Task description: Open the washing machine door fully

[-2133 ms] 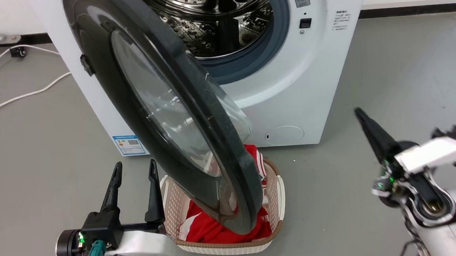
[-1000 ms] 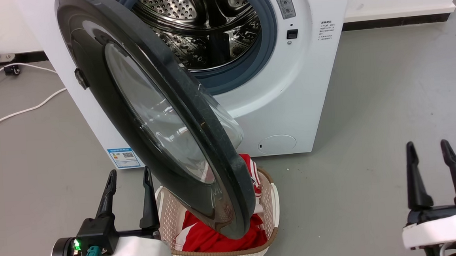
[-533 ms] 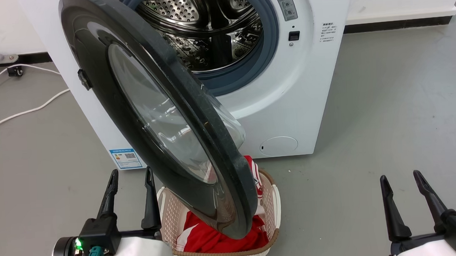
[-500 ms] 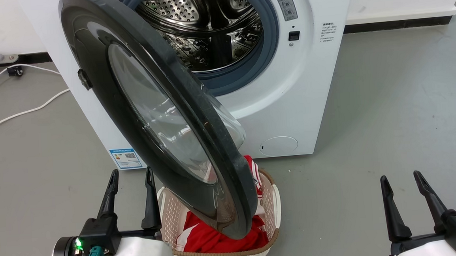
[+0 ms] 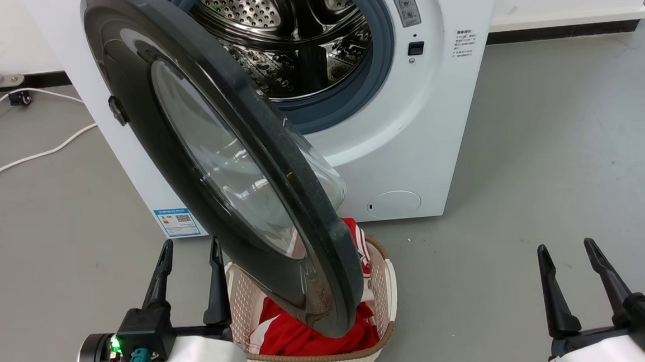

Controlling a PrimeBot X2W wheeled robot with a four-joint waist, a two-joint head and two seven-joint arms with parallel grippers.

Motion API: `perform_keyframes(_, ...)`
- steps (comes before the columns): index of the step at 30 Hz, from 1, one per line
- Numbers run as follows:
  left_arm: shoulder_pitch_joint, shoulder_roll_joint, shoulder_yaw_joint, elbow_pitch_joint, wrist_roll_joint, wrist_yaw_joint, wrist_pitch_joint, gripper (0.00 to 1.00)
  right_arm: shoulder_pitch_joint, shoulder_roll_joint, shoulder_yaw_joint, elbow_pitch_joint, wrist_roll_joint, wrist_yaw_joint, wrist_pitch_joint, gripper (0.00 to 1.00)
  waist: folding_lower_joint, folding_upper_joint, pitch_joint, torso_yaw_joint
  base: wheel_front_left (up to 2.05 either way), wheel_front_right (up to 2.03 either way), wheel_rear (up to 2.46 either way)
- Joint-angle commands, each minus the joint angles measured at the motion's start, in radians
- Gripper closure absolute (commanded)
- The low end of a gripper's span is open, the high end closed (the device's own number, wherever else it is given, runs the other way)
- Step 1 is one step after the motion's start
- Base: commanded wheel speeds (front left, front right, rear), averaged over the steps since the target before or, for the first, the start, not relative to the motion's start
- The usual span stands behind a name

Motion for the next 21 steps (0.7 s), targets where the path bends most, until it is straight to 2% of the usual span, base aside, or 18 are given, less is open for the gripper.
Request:
perform_keyframes(1,0.011,0.000,-0.003,0.001,0.001,-0.004,-0.003,0.60,-0.013,0.004,0.000,0.001,-0.001,-0.001,-0.005,0.00,0.0000,-0.0001,0.001,0.000,0.00,0.00,0.00)
perform_keyframes(2,0.011,0.000,-0.005,0.003,-0.005,-0.008,-0.003,1.00,-0.014,0.004,-0.001,0.002,-0.002,-0.001,-0.005,0.00,0.0000,-0.0001,0.001,0.001,0.00,0.00,0.00)
perform_keyframes(12,-0.002,0.000,-0.002,-0.024,-0.042,-0.004,-0.003,1.00,-0.020,0.004,0.000,0.019,0.003,-0.001,-0.013,0.00,0.0000,-0.0001,0.008,0.005,0.00,0.00,0.00)
perform_keyframes(21,-0.075,0.000,0.004,-0.222,-0.066,0.029,-0.003,1.00,-0.022,0.004,-0.007,0.030,0.008,-0.001,-0.015,0.00,0.0000,-0.0001,0.004,0.010,0.00,0.00,0.00)
